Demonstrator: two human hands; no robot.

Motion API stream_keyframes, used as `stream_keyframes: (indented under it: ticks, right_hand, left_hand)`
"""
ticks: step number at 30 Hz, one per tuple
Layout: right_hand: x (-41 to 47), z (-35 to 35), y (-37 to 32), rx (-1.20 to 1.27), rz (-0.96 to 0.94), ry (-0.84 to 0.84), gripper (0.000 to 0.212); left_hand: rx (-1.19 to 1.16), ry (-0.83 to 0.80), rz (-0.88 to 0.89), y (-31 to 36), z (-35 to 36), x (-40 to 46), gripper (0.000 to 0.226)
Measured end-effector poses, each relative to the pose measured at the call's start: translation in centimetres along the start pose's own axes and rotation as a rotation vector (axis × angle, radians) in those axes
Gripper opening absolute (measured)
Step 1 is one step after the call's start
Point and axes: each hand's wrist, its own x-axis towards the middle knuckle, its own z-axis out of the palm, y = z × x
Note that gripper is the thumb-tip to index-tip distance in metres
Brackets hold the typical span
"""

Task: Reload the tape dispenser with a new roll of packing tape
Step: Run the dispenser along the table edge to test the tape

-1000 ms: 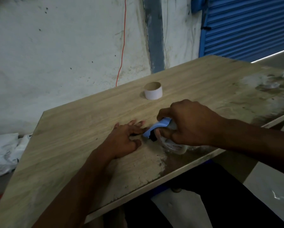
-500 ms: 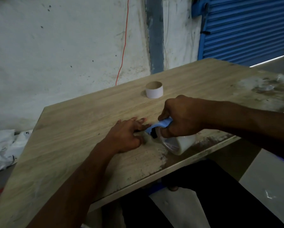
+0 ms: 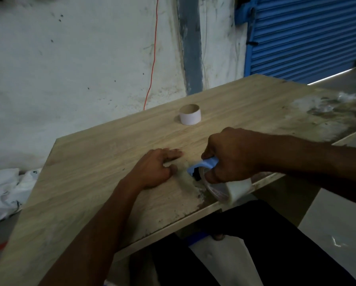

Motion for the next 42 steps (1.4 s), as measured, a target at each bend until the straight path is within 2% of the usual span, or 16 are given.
stream_keyframes:
  ticks: [3, 5, 6, 8, 10, 13, 16, 18, 21, 23, 25, 29, 31, 35, 39, 42]
  right_hand:
    - [-0.3, 1.5, 1.1, 0.051, -0.014, 0.196, 0.060]
    - [-0.7, 1.9, 1.6, 0.104, -0.041, 0.331, 0.054]
    - [-0.9, 2.0, 1.9, 0.153, -0.055, 0.388, 0.055]
    - [-0.8, 1.8, 2.3, 0.243, -0.105, 0.488, 0.065]
    - [-0.3, 1.7, 3.0, 0.308, -0.168, 0.548, 0.068]
    - [0.5, 1.8, 4.6, 0.456, -0.206, 0.557, 0.062]
    - [0.9, 2.0, 5.7, 0.837, -0.207, 0.473, 0.046]
    - [1.0, 2.0, 6.5, 1.074, -0.176, 0.395, 0.033]
    - [1.0, 1.9, 7.3, 1.236, -0.087, 0.271, 0.021]
    - [0.9, 1.9, 7.7, 1.294, -0.059, 0.219, 0.022]
    - [0.9, 1.9, 7.7, 1.322, -0.051, 0.174, 0.023]
    - [0.8, 2.2, 8.2, 1.364, -0.033, 0.111, 0.025]
    - [0.7, 2.4, 8.3, 1.381, -0.018, 0.103, 0.030]
    - [0.6, 2.6, 8.5, 1.427, 0.008, 0.080, 0.033]
    - [0.7, 2.7, 8.9, 1.391, 0.014, -0.017, 0.040]
    - [1.0, 2.6, 9.6, 1.368, 0.069, 0.008, 0.041]
  left_hand:
    - [-0.285, 0.300, -0.048, 0.1, -0.2, 0.6, 0.031]
    - [-0.644, 0.351, -0.207, 1.3, -0.9, 0.9, 0.022]
    - [-0.811, 0.314, -0.303, 2.0, -1.2, 0.8, 0.026]
    - [-0.997, 0.163, -0.460, 2.9, -1.8, 0.5, 0.039]
    - [-1.144, 0.021, -0.517, 2.9, -2.3, 0.1, 0.041]
    - [-1.411, 0.014, -0.466, 2.6, -3.1, -0.4, 0.038]
    - [-1.483, 0.098, -0.224, 2.1, -3.5, -1.0, 0.041]
    - [-1.435, 0.151, -0.080, 1.9, -3.6, -1.7, 0.036]
    - [-1.019, 0.375, 0.092, 2.5, -3.5, -2.5, 0.041]
    - [-0.745, 0.500, 0.120, 3.5, -2.9, -2.6, 0.056]
    - [-0.601, 0.572, 0.145, 4.3, -2.4, -2.5, 0.061]
    - [-0.358, 0.654, 0.266, 4.8, -2.3, -1.9, 0.056]
    - [-0.310, 0.694, 0.260, 5.0, -2.3, -1.8, 0.044]
    - [-0.318, 0.672, 0.219, 5.5, -2.6, -1.9, 0.010]
    - [-0.232, 0.577, 0.253, 5.0, -3.5, -2.1, 0.009]
    - [-0.157, 0.496, 0.291, 4.5, -4.3, -2.1, 0.007]
